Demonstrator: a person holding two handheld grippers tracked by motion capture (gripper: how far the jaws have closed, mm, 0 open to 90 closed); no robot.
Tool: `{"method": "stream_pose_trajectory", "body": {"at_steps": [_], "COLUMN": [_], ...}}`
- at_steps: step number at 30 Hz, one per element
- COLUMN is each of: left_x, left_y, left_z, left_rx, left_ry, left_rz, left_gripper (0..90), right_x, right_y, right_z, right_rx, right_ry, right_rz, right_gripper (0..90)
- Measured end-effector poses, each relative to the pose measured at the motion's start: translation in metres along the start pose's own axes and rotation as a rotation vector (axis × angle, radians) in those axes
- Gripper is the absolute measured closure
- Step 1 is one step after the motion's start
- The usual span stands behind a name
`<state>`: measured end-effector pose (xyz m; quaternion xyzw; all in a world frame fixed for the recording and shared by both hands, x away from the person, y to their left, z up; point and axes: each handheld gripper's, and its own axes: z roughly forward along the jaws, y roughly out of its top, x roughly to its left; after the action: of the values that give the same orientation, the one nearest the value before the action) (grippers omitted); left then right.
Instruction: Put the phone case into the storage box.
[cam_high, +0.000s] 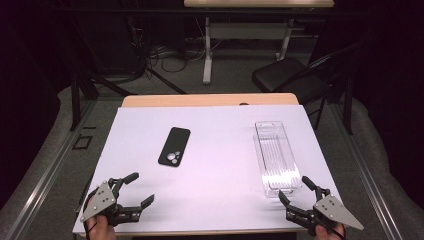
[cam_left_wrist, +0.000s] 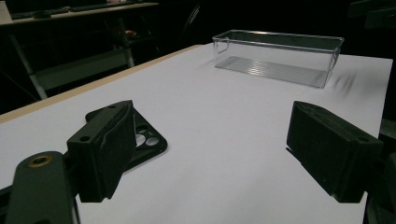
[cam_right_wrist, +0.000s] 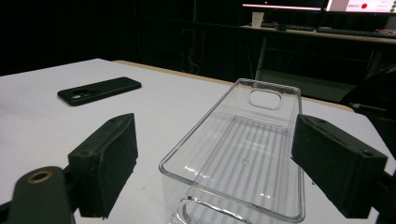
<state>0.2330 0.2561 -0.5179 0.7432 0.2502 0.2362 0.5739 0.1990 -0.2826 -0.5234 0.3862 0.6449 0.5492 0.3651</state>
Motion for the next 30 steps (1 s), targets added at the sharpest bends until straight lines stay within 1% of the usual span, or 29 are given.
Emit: {"method": "stream_pose_trajectory", "body": {"at_steps": [4,6,10,17,18,22,24,27,28,30], "left_x": [0.0011,0.0011,0.0021,0.0018,0.002,0.0026,0.003,0.0036,0.0036,0.0035], "left_y": [-0.0003,-0.0005,-0.0006,-0.0009,-0.0004,0.0028,0.0045,0.0064,0.0067,0.008], "left_z": [0.0007,0.0007,0.0011,0.0018,0.0026,0.005,0.0057,0.0061,0.0068,0.008], "left_rx": [0.008,0.006,-0.002,0.031,0.033,0.03,0.028,0.048,0.047,0.063], "left_ry": [-0.009,0.001,0.0,0.011,0.01,0.063,0.082,0.096,0.1,0.125], "left_rz": [-0.002,-0.012,-0.024,-0.035,-0.045,-0.07,-0.084,-0.099,-0.109,-0.126], "left_gripper": [16.0,16.0,16.0,16.0,16.0,16.0,16.0,16.0,16.0,16.0], "right_x": [0.0005,0.0015,0.0012,-0.0001,-0.0001,-0.0003,0.0001,-0.0001,0.0,0.0003], "right_y": [-0.0004,0.0,0.0001,0.0011,0.0011,0.0008,0.0011,0.0013,0.0014,0.0014], "right_z": [-0.0003,-0.0016,-0.0016,-0.0011,-0.0011,0.0,0.0005,0.0007,0.0008,0.0012], "right_rx": [0.005,0.001,-0.001,-0.009,-0.009,-0.004,-0.007,-0.006,-0.006,-0.009], "right_ry": [0.011,0.009,0.006,0.001,0.001,0.01,0.013,0.015,0.017,0.018], "right_rz": [0.0,-0.014,-0.01,0.0,0.0,0.002,0.005,0.001,0.002,0.006], "right_gripper": [13.9,13.9,13.8,13.8,13.8,13.8,13.9,13.8,13.8,13.8]}}
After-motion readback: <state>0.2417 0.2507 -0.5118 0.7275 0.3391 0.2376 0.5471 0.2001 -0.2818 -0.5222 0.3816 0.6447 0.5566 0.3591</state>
